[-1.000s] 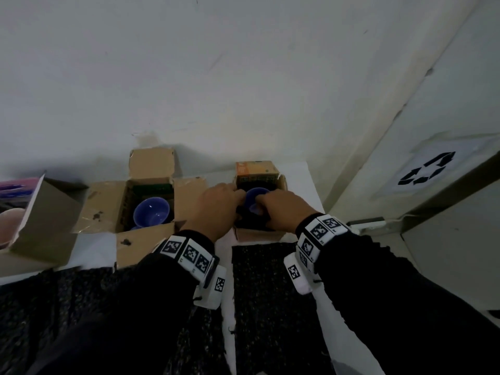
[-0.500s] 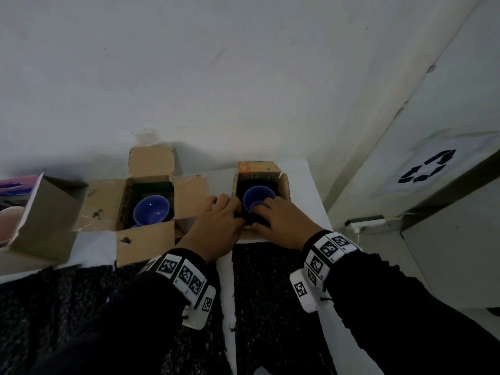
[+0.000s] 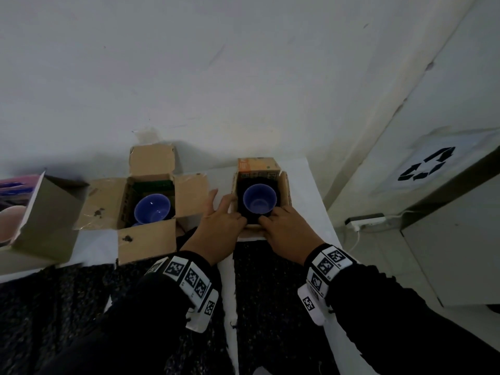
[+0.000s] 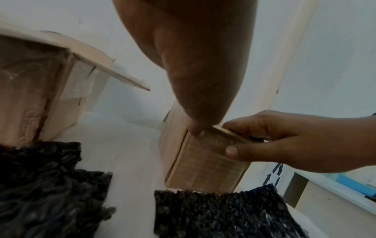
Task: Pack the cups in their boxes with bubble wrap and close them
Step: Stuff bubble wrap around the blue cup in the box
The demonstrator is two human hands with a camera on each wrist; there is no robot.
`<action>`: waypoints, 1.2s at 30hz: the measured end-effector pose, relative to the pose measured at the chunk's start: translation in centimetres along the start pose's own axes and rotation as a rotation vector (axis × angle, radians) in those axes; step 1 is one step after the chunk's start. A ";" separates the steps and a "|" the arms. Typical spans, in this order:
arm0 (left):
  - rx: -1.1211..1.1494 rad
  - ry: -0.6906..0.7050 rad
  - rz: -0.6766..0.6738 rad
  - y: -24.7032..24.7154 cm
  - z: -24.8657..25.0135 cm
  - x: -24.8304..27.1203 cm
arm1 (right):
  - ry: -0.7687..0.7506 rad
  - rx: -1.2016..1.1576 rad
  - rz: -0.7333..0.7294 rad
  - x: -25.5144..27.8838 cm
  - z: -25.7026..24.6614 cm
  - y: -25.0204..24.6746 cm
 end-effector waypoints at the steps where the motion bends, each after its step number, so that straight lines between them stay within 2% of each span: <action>1: 0.013 0.000 -0.022 0.2 0.1 -0.2 | 0.007 0.014 -0.003 0.0 0.0 0.0; 4: 0.000 -0.020 -0.010 0.1 0.0 -0.1 | 0.035 0.004 0.029 -0.1 0.2 -0.1; 7: -0.001 -0.041 0.125 0.1 -0.5 0.7 | 0.003 0.023 0.060 0.1 0.0 -0.2; 10: 0.007 -0.001 0.182 0.6 -0.2 1.2 | -0.024 0.043 0.062 0.2 0.0 0.0; 17: 0.025 -0.020 0.016 0.7 0.6 -0.7 | -0.010 0.164 0.072 0.3 0.3 -0.5; 22: 0.097 0.012 0.105 1.0 0.9 -0.1 | 0.016 0.231 0.083 2.1 2.0 -1.1; 24: 0.140 0.038 0.099 1.5 1.2 0.3 | 0.003 0.218 0.064 2.6 2.1 -0.8; 28: 0.240 -0.047 0.058 1.4 0.6 0.0 | 0.029 0.211 -0.004 1.8 2.0 -0.4; 32: 0.228 -0.068 -0.051 1.1 0.7 -0.6 | 0.047 0.166 -0.102 1.5 2.0 0.0; 34: 0.174 -0.029 -0.068 1.0 1.0 -0.6 | 0.065 0.139 -0.071 1.9 1.9 -0.6; 36: 0.160 0.008 -0.034 0.7 1.6 -0.1 | 0.105 0.098 0.029 2.9 1.7 -1.7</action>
Point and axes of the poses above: each hand's wrist, its own x-axis away from the middle knuckle, its own y-axis out of the palm, z = x × y, the point moved 7 cm from there along -x, towards the middle knuckle, and after that the axes turned 10 degrees about x, right-handed, at the moved point
